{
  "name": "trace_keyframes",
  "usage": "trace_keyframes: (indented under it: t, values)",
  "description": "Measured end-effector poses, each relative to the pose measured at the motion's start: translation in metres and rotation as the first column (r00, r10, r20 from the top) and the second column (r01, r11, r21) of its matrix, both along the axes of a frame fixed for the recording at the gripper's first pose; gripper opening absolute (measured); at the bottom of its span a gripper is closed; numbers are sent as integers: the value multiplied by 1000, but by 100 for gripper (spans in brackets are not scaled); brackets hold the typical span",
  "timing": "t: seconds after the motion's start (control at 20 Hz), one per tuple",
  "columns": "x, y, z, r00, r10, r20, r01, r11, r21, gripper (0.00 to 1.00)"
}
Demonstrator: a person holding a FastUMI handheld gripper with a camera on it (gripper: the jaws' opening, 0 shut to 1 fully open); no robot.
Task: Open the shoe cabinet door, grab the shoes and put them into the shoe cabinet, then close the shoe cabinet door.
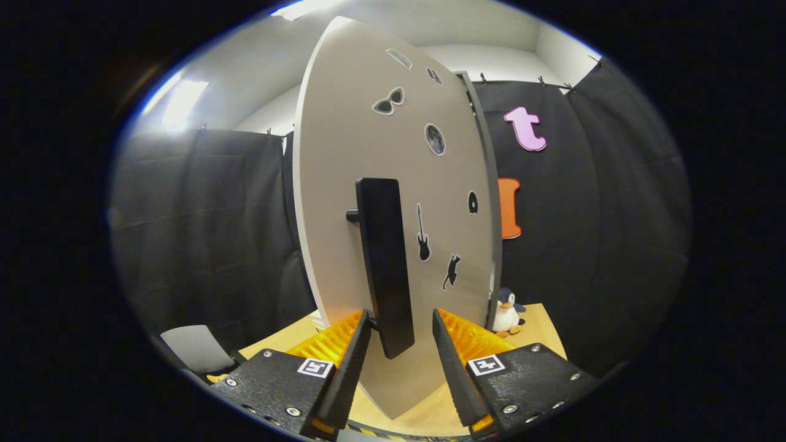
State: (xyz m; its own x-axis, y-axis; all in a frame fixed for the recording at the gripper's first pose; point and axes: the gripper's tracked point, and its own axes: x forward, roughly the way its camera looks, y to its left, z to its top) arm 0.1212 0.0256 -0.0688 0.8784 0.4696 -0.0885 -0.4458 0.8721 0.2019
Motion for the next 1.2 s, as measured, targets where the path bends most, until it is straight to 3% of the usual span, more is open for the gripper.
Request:
trace_keyframes:
  t: [0.35, 0.65, 1.2]
  values:
    - [28, 63, 7, 996, 83, 19, -83, 996, 15, 73]
    - [64, 120, 10, 994, 103, 35, -102, 994, -26, 76]
    - [133, 191, 15, 999, -32, 29, 33, 999, -41, 76]
